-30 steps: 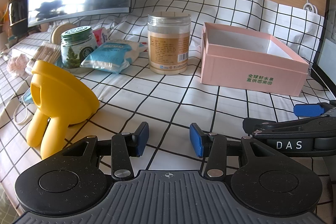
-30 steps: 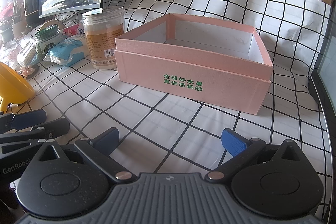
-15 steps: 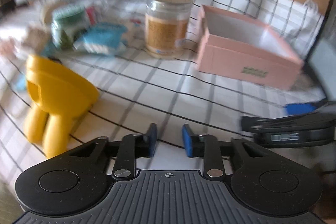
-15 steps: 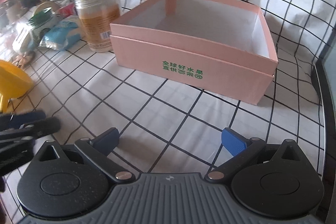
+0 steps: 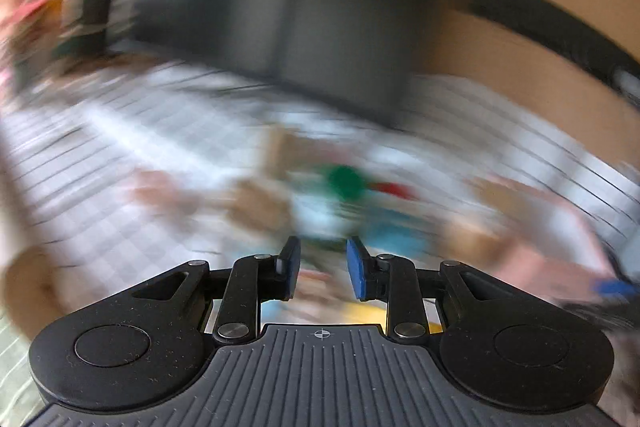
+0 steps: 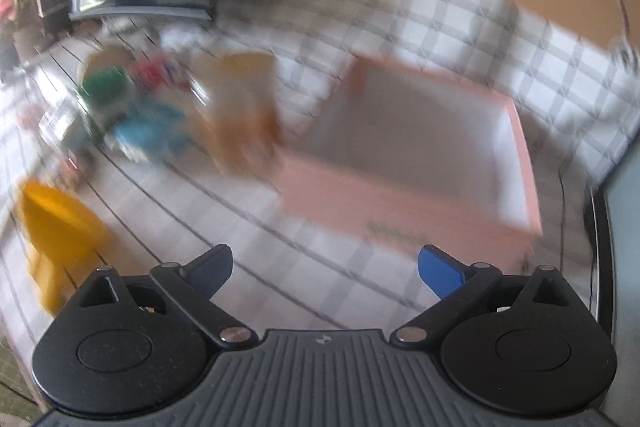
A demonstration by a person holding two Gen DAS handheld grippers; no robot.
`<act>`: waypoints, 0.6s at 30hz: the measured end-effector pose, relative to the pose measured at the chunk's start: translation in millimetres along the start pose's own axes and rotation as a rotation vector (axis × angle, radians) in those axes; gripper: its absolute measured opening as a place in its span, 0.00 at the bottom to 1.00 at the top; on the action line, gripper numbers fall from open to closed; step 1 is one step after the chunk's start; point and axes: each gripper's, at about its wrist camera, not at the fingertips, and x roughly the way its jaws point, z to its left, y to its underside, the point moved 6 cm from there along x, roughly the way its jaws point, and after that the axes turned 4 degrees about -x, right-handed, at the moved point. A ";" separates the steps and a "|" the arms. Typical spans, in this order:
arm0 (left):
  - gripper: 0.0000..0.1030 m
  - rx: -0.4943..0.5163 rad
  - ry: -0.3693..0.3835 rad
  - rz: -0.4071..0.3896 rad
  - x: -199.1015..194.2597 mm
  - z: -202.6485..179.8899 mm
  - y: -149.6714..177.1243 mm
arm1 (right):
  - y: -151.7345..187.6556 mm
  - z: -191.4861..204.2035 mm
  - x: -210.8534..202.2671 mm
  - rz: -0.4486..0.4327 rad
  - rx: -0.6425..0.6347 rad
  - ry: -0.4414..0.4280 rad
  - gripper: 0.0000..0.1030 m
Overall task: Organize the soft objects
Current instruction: 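Grasp the pink translucent soft item with left gripper while right grasps cotton swab pack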
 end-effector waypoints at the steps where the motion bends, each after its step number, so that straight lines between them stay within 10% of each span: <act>1: 0.30 -0.088 -0.040 0.016 10.8 31.6 -13.6 | -12.2 8.9 -0.8 0.009 0.013 -0.017 0.97; 9: 0.30 -0.308 -0.014 0.020 107.1 179.7 -86.4 | -96.7 85.6 6.5 -0.005 -0.047 0.014 0.97; 14: 0.30 -0.096 0.115 0.224 153.7 179.7 -83.1 | -129.1 135.4 20.6 -0.004 -0.082 0.021 0.97; 18: 0.36 0.186 0.060 0.304 170.1 164.2 -61.2 | -134.1 160.8 28.7 0.019 -0.090 0.009 0.97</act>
